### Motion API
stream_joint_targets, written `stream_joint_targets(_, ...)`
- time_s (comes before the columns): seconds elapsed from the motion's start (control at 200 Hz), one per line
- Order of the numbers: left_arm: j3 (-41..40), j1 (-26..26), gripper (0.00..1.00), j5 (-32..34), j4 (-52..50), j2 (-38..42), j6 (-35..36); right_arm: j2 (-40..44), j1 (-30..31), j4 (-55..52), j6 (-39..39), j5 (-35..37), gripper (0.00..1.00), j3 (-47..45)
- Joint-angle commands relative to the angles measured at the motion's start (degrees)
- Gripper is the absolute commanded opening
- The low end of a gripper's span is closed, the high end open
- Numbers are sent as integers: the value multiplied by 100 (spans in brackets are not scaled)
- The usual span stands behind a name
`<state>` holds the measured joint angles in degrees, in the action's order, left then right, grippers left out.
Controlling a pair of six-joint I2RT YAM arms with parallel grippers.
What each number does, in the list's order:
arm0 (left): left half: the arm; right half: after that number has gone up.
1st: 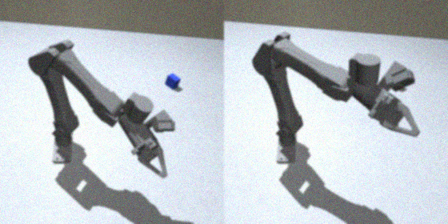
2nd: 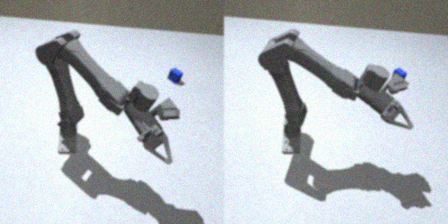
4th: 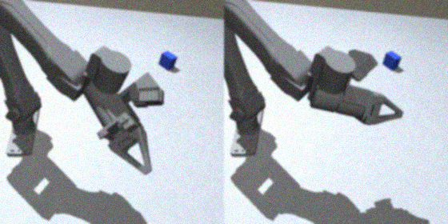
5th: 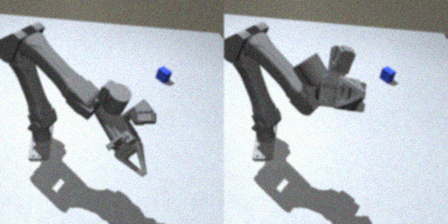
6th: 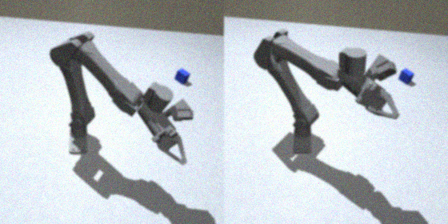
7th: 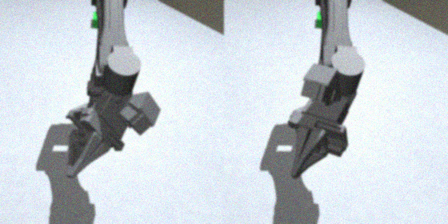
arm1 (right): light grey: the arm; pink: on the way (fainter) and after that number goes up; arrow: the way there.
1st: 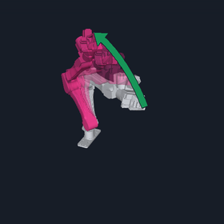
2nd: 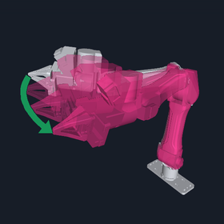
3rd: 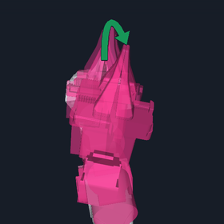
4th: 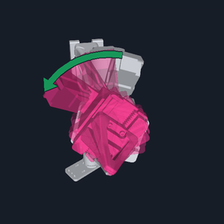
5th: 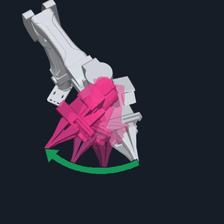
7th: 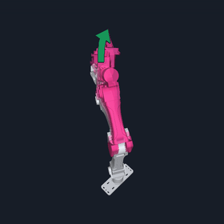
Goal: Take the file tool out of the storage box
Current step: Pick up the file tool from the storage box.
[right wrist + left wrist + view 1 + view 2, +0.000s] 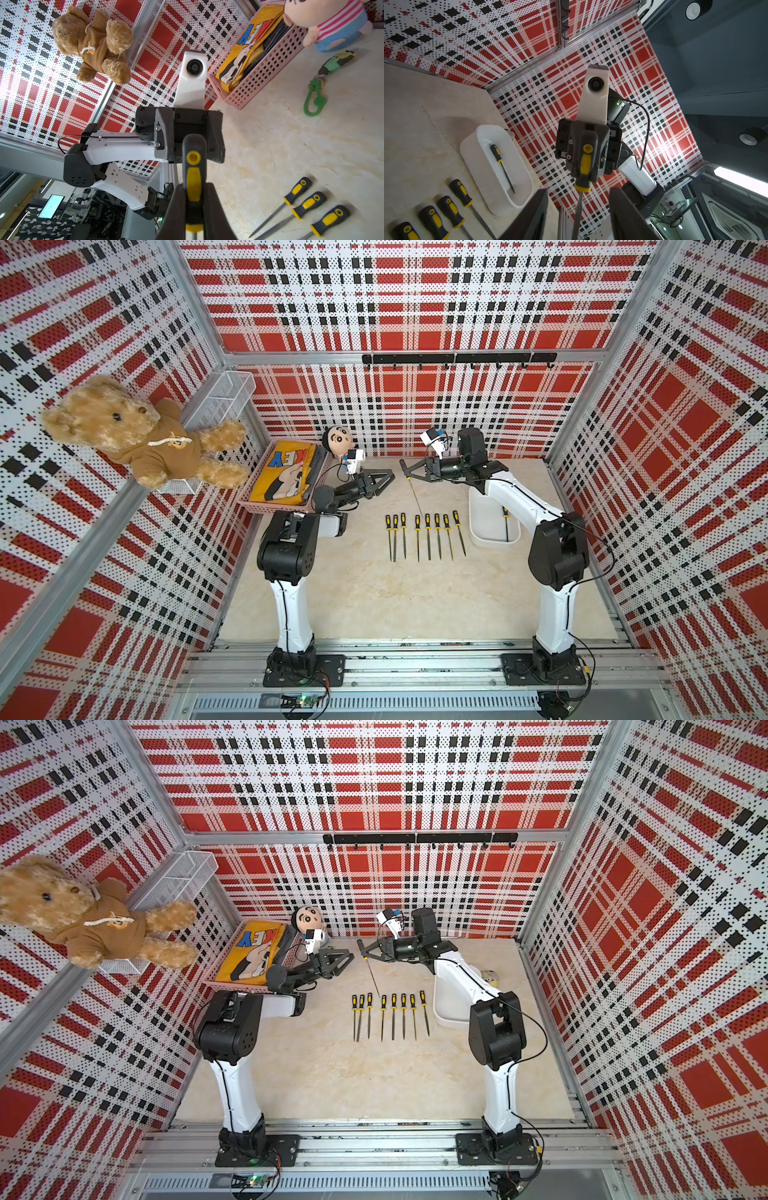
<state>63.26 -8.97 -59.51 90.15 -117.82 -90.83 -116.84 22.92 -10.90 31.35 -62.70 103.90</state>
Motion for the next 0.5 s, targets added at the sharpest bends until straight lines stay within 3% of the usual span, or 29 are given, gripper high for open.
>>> stream_joint_targets(0.0, -36, -11, 54, 36, 117, 122, 263, -217, 145, -190, -127, -67, 0, 167)
stream_joint_targets(0.306, -167, -10, 50, 53, -153, 244, 531, -318, 278, -220, -123, -41, 0, 224)
stream_joint_targets(0.496, -201, -15, 30, 36, -164, 255, 557, -357, 304, -253, -133, -58, 0, 247)
